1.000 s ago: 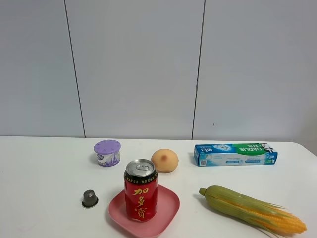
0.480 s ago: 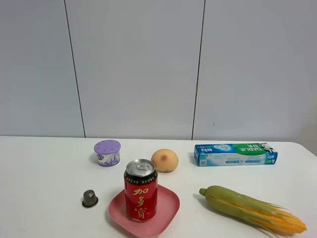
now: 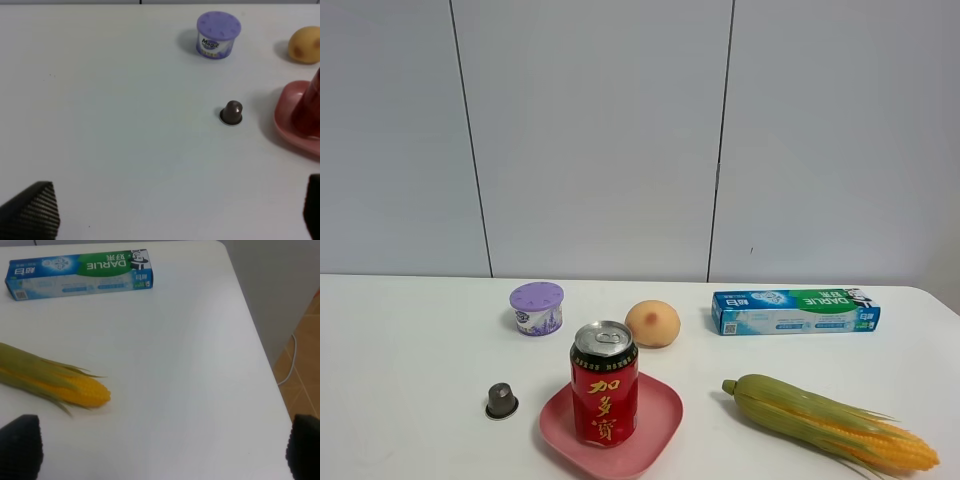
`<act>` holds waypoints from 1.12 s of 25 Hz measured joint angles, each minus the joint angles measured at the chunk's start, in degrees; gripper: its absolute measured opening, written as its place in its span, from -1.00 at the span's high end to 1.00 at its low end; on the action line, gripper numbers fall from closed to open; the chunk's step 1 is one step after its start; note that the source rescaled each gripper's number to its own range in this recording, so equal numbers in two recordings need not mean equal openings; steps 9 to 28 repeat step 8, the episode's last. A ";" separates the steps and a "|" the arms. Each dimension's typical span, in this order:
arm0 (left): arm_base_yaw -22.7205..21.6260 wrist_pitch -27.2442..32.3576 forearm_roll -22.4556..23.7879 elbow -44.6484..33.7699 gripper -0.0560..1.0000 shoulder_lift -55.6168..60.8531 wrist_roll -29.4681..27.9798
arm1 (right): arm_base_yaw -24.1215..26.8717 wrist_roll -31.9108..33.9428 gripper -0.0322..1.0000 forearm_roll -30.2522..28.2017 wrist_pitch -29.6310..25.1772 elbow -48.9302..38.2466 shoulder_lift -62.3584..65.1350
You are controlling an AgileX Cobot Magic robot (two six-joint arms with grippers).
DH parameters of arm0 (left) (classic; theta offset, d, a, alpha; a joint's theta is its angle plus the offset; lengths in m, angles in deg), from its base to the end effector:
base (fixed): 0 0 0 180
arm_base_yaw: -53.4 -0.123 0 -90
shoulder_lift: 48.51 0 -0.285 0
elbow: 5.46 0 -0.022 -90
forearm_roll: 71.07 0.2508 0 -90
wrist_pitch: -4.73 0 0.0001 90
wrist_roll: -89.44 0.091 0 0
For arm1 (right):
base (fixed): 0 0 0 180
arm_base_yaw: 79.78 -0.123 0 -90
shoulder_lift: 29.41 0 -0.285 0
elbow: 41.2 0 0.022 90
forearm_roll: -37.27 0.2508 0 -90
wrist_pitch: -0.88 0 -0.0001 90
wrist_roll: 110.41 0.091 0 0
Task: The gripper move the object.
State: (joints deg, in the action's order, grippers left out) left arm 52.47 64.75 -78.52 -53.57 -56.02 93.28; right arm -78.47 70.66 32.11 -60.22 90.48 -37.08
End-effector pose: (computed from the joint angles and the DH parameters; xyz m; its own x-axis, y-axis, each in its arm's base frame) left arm -0.0062 -0.0103 0.2811 -0.4292 -0.0052 -0.9032 0.0860 0.9952 -0.0466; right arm -0.0062 -0.0070 0.2783 -0.4559 -0.0144 -0.8899 0.0816 0.9950 -0.0579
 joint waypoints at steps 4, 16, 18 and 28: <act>0.00 0.00 0.00 0.00 -1.00 0.00 0.00 | 0.00 0.13 -1.00 0.00 0.00 0.00 0.00; 0.00 0.00 0.00 0.00 -1.00 0.00 0.00 | 0.00 0.13 -1.00 0.00 0.00 0.00 0.00; 0.00 0.00 0.00 0.00 -1.00 0.00 0.00 | 0.00 0.13 -1.00 0.00 0.00 0.00 0.00; 0.00 0.00 0.00 0.00 -1.00 0.00 0.00 | 0.00 0.13 -1.00 0.00 0.00 0.00 0.00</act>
